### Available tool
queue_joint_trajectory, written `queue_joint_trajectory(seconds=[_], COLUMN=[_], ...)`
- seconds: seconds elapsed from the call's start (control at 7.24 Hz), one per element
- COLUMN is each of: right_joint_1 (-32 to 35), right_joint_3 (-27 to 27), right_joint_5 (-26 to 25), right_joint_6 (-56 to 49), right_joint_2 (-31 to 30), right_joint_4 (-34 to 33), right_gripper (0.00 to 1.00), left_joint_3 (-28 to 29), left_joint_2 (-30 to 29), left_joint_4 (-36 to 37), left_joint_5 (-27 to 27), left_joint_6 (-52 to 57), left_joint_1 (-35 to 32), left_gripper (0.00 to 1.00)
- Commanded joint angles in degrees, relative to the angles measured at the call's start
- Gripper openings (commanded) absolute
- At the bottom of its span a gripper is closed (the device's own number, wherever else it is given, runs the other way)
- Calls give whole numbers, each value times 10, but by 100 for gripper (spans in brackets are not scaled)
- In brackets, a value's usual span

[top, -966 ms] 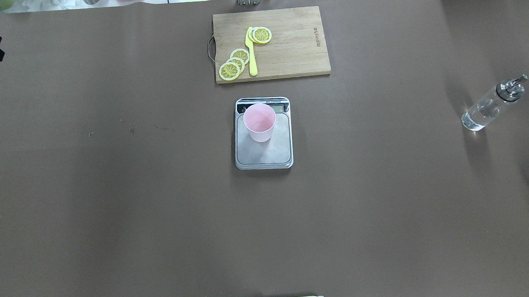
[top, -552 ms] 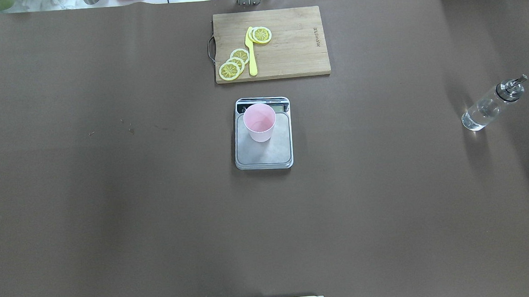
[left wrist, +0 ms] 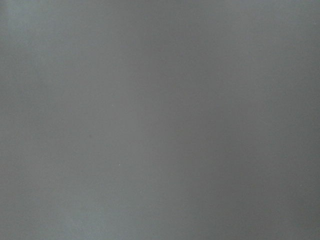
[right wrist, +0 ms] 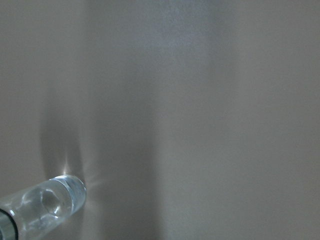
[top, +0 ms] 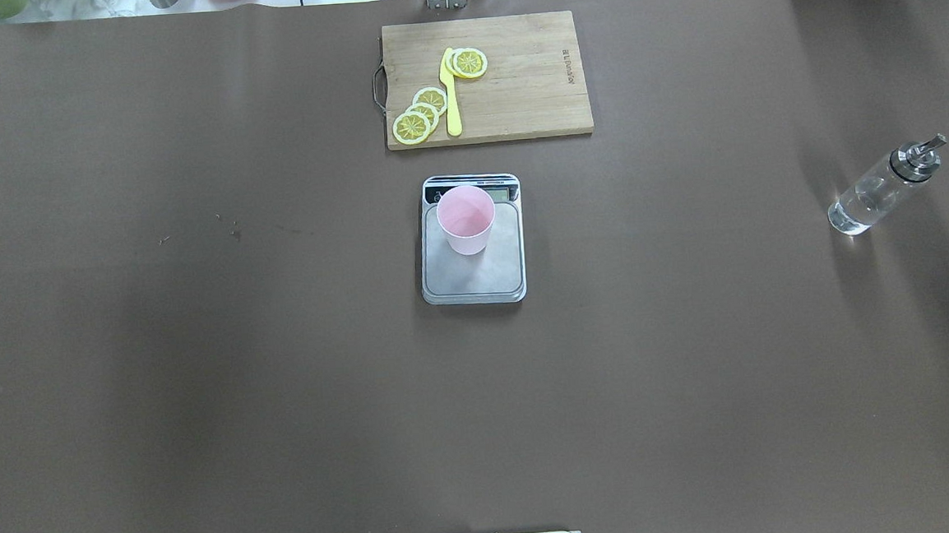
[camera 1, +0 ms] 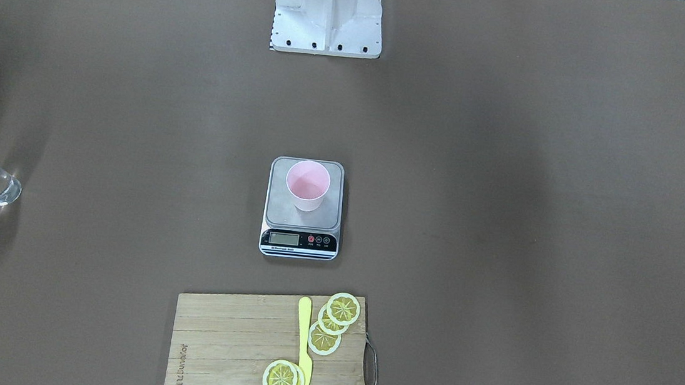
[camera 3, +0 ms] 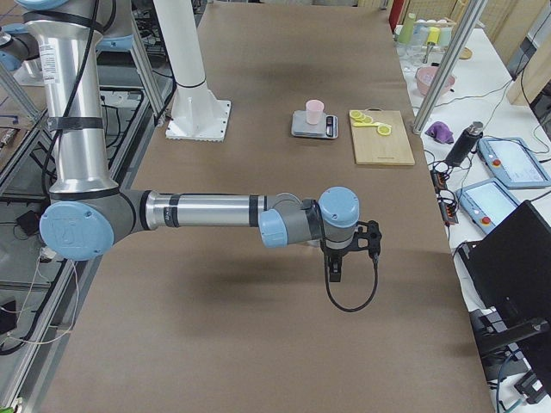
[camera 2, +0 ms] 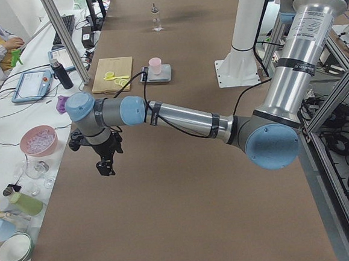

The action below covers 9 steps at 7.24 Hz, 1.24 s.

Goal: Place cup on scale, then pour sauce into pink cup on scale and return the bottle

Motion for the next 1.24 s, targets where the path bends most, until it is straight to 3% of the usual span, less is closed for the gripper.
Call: queue_joint_trajectory(seconds=[0.0,0.41,0.69,0.83,1.1], right_joint_1=[18,28,28,28,29], right_joint_3=[0,10,19,54,71], right_joint_5=[-47,-39,-32,-31,-43], right_joint_6=[-150,-130,-132,-133,-132], right_joint_2=[30,34,20,-35,-46], right_joint_4=[-101,-115,-114,-106,-66], right_gripper=[100,100,100,100,100], left_joint_3=[40,60,27,18,5], left_joint_2=[32,73,74,90,95], left_joint_4=[-13,-105,-105,-105,-105], left_joint_5=[-20,-22,-30,-29,-30], left_joint_6=[0,-1,-1,-1,-1], left_joint_1=[-13,-12,-13,-14,-13], left_gripper=[98,98,98,98,98])
